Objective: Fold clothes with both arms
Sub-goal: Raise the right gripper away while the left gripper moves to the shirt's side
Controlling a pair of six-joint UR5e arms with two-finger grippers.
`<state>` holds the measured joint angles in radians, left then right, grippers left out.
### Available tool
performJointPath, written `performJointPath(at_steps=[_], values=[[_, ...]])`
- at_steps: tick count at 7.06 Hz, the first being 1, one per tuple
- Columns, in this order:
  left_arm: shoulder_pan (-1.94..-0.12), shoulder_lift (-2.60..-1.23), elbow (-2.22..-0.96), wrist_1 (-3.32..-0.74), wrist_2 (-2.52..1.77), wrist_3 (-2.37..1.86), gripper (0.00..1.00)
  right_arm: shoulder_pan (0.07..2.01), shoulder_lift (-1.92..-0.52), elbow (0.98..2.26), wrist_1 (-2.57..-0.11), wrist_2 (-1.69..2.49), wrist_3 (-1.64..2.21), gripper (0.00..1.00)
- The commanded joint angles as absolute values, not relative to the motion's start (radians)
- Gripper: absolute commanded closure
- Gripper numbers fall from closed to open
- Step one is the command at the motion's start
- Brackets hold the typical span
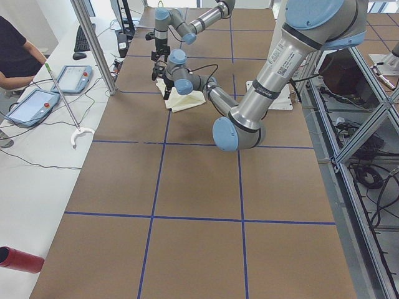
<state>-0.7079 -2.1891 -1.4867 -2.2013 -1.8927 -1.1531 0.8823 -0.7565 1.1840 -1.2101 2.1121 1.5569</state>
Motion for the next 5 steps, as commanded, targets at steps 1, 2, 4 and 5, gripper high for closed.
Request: performJointPath(at_steps=[1, 2, 4, 5], values=[[-0.634, -2.076, -1.471, -2.519, -1.893, -1.287, 0.00, 0.917, -0.808, 1.270, -1.328, 2.111, 1.406, 0.00], [-0.605, -2.089, -1.471, -2.525, -1.891, -1.325, 0.00, 0.933, -0.814, 1.301, -1.392, 2.111, 1.352, 0.00], [-0.562, -2.115, -1.471, -2.526, -1.890, -1.353, 0.00, 0.946, -0.824, 1.315, -1.428, 2.109, 1.298, 0.00], [-0.543, -2.134, -1.454, -2.531, -1.888, -1.376, 0.00, 0.951, -0.824, 1.315, -1.428, 2.109, 1.290, 0.00]])
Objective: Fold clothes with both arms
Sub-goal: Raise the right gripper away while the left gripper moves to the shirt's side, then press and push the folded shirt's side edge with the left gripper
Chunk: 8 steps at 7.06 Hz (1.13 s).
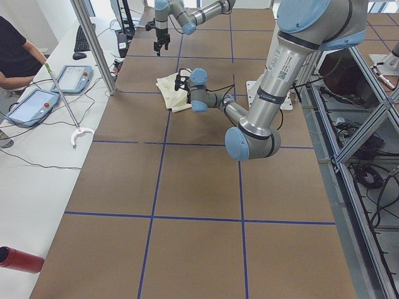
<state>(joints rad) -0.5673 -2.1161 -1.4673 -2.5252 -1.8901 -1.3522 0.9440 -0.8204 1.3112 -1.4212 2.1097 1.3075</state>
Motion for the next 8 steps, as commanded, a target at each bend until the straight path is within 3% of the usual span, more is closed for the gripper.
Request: performJointPath(at_steps=[1, 4, 8], values=[[-0.526, -2.152, -1.421, -2.549, -1.838, -1.381, 0.00, 0.953, -0.824, 1.315, -1.430, 2.108, 1.290, 0.00], [-0.480, -2.197, -1.365, -2.577, -1.815, -1.417, 0.00, 0.960, -0.831, 1.319, -1.430, 2.111, 1.290, 0.00], [-0.427, -2.186, -1.414, -2.577, -1.828, -1.413, 0.00, 0.980, -0.838, 1.318, -1.430, 2.114, 1.269, 0.00]])
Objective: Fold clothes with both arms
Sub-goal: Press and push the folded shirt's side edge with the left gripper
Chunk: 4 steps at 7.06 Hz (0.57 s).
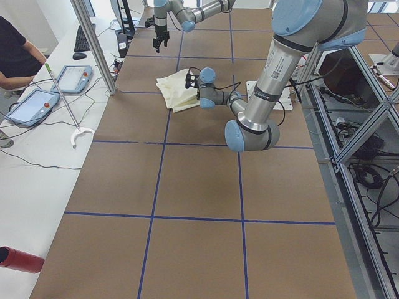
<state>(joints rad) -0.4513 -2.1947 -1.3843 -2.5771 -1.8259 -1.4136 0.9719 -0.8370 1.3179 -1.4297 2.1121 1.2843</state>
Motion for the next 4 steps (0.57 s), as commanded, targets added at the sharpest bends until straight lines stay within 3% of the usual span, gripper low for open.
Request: performJointPath(at_steps=[1, 4], values=[[-0.416, -2.157, -1.446, -2.577, -1.838, -1.411, 0.00, 0.989, -0.838, 1.316, -1.430, 2.114, 1.259, 0.00], [-0.416, -2.071, -1.604, -2.565, -1.962, -1.411, 0.00, 1.002, -0.848, 1.319, -1.424, 2.117, 1.246, 0.00]])
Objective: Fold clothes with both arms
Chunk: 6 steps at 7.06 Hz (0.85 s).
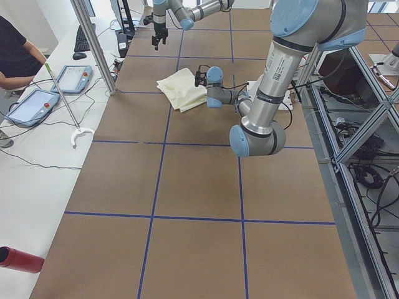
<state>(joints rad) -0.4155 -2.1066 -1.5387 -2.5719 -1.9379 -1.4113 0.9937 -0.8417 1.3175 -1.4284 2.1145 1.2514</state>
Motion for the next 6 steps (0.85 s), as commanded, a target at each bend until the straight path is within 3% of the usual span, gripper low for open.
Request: performJointPath(at_steps=[1, 6], values=[[-0.423, -2.009, -1.650, -2.562, -1.962, -1.401, 0.00, 1.011, -0.876, 1.345, -1.422, 2.117, 1.197, 0.00], [-0.925, -1.902, -1.674, -2.210, -2.048, -0.749, 0.00, 1.168, -1.182, 1.506, -1.428, 2.117, 0.710, 0.00]])
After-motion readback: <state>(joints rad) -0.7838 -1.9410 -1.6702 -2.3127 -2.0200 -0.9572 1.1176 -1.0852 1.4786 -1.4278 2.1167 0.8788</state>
